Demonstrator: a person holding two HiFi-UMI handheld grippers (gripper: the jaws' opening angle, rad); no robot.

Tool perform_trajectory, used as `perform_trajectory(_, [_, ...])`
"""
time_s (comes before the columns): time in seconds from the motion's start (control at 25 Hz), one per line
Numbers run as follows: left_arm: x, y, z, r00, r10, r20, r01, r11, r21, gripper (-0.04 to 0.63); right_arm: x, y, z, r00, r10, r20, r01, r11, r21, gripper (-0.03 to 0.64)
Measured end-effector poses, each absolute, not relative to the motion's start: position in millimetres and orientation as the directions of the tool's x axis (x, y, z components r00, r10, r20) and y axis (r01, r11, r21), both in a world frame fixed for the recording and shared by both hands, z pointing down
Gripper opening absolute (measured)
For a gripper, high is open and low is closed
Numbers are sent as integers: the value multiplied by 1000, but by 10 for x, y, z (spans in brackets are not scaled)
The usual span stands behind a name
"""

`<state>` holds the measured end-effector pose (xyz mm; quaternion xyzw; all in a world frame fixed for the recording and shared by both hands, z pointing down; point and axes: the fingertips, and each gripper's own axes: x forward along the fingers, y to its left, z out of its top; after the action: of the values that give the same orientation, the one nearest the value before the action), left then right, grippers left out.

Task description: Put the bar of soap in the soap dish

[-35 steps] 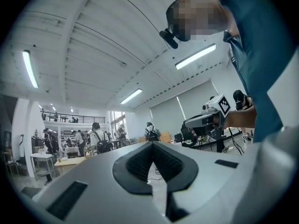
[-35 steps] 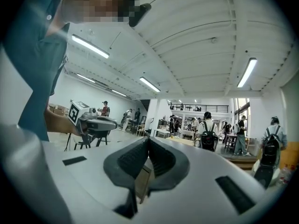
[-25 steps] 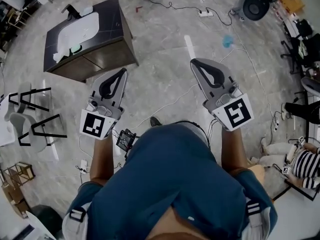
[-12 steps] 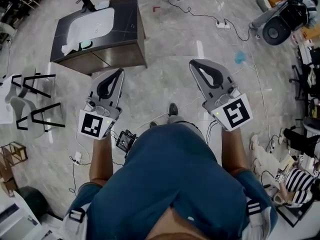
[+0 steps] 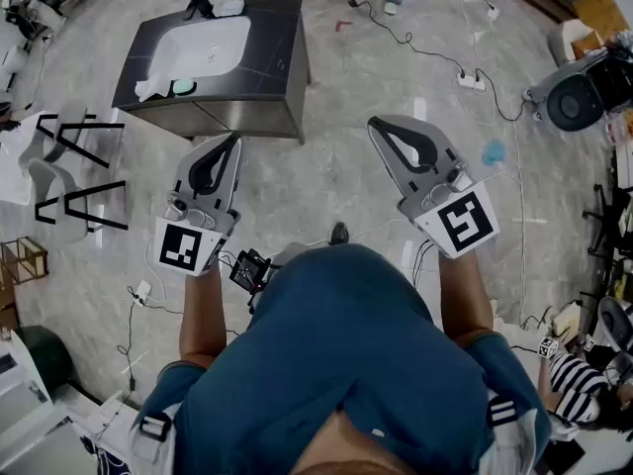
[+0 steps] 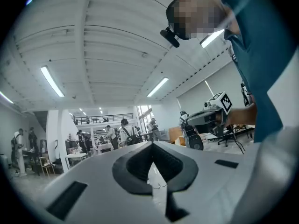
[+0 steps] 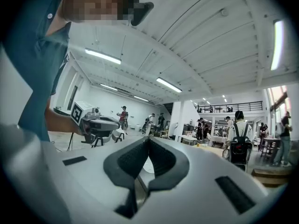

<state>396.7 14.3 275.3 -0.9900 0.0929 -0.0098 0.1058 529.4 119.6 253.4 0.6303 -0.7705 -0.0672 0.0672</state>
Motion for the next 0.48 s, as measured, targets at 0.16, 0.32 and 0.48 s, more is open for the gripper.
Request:
perform_trajectory(0.16, [4023,46,2737,973,-230,-9,-227,-951,-211,3,5397,992,2524,-250,-968,8,-951,247,186,14])
perform_trajectory(0.32, [4002,-114,2715,964,-262,-34,-263,-939,-221,3,5403,764,2555,-290,-957,14,-940,288,181,14])
perform_trajectory(0.48, [3966,-370,2727,957,-286,-45,-288,-933,-216,3,5397,461,2578,-316,-949,17,-932,314,183,14])
